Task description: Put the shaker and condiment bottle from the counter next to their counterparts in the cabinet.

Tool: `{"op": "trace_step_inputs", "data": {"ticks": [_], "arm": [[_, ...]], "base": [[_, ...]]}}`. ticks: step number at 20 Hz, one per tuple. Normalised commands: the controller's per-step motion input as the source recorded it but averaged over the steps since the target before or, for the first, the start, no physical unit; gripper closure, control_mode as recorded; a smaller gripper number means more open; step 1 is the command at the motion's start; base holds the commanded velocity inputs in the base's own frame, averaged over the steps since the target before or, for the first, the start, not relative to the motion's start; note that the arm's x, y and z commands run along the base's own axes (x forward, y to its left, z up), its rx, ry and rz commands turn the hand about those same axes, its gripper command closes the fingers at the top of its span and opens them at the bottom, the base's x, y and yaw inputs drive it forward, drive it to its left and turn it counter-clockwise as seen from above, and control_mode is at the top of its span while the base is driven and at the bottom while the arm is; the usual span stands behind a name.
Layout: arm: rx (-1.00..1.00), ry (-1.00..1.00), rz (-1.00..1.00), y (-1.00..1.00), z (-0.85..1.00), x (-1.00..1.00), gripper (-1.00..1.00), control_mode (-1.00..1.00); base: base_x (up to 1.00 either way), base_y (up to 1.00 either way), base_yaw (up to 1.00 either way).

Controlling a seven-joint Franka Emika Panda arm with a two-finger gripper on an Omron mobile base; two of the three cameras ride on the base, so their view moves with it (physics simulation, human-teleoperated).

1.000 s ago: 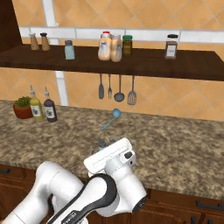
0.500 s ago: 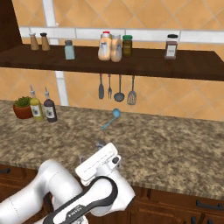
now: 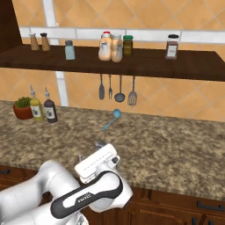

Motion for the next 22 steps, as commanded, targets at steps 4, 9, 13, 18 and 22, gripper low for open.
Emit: {"op": "trace_step_inputs", "data": {"ticks": [4, 9, 13, 18, 22], "arm": [[0.17, 0.08, 0.04, -0.22, -0.2, 0.01, -1.0, -1.0], [0.1, 0.05, 0.01, -0.11, -0.19, 0.01, -1.0, -1.0], [0.0, 0.05, 0.0, 0.0, -0.17, 0.16, -1.0, -1.0], [0.0, 0.03, 0.0, -0.01, -0.09, 0.33, -1.0, -1.0], [0.0, 0.08, 0.0, -0.09, 0.0, 0.31, -1.0, -1.0]], "base": [[0.0, 0.0, 0.0], [0.0, 0.0, 0.0], [0.0, 0.0, 0.0], [0.0, 0.0, 0.0], [0.0, 0.0, 0.0]]}}
